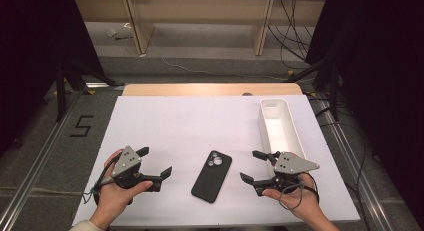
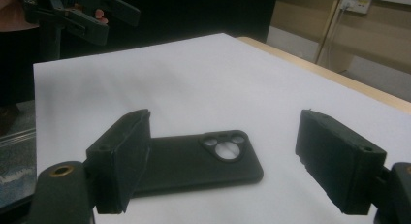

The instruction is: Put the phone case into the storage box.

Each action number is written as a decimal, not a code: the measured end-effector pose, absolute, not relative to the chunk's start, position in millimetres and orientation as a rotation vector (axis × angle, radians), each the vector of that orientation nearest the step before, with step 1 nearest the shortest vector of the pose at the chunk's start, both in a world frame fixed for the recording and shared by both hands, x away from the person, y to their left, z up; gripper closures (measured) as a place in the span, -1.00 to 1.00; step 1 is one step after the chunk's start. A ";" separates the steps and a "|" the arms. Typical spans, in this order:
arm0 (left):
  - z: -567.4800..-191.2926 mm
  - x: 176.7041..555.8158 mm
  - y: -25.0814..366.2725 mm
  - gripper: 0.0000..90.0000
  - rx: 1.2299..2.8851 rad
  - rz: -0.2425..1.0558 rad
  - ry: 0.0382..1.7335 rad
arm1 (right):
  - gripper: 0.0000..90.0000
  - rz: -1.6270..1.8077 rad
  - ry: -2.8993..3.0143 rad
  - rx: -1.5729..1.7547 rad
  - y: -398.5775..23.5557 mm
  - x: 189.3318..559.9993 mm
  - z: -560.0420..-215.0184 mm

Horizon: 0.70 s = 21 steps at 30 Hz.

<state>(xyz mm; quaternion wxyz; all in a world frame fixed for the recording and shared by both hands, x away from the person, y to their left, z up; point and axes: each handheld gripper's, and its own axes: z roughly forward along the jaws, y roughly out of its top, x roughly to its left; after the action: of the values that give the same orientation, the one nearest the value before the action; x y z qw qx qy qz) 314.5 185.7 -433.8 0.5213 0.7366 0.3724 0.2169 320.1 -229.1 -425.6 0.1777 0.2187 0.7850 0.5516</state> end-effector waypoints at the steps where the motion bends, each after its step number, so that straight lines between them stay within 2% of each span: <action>1: -433.8 314.4 185.7 -1.00 1.764 0.520 0.892 | -0.52 1.564 2.220 0.620 -228.7 320.1 -425.7; 7: -433.5 314.0 186.0 -1.00 1.768 0.524 0.886 | -0.52 1.560 2.225 0.611 -225.6 319.0 -426.4; 9: -433.5 313.8 185.7 -1.00 1.767 0.524 0.887 | -0.43 1.563 2.231 0.604 -223.7 318.4 -426.2; 11: -433.3 314.0 185.1 -1.00 1.765 0.524 0.886 | -0.19 1.556 2.234 0.600 -220.0 318.0 -425.8; 14: -433.6 314.5 184.3 -1.00 1.768 0.524 0.884 | 0.38 1.546 2.263 0.574 -210.0 318.7 -425.4; 16: -433.9 314.8 183.8 -1.00 1.771 0.524 0.880 | 0.67 1.541 2.300 0.548 -201.7 319.4 -425.3; 18: -433.8 314.6 183.4 -1.00 1.772 0.521 0.883 | 0.87 1.518 2.330 0.550 -193.6 320.5 -426.3; 21: -433.9 314.7 183.2 -1.00 1.772 0.519 0.882 | 1.00 1.497 2.376 0.552 -183.2 321.5 -430.1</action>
<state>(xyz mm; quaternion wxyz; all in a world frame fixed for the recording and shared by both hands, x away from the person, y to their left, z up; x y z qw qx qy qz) 314.7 183.2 -433.9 0.5206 0.7394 0.3680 0.2167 321.5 -183.2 -430.1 0.1392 0.1910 0.8222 0.5179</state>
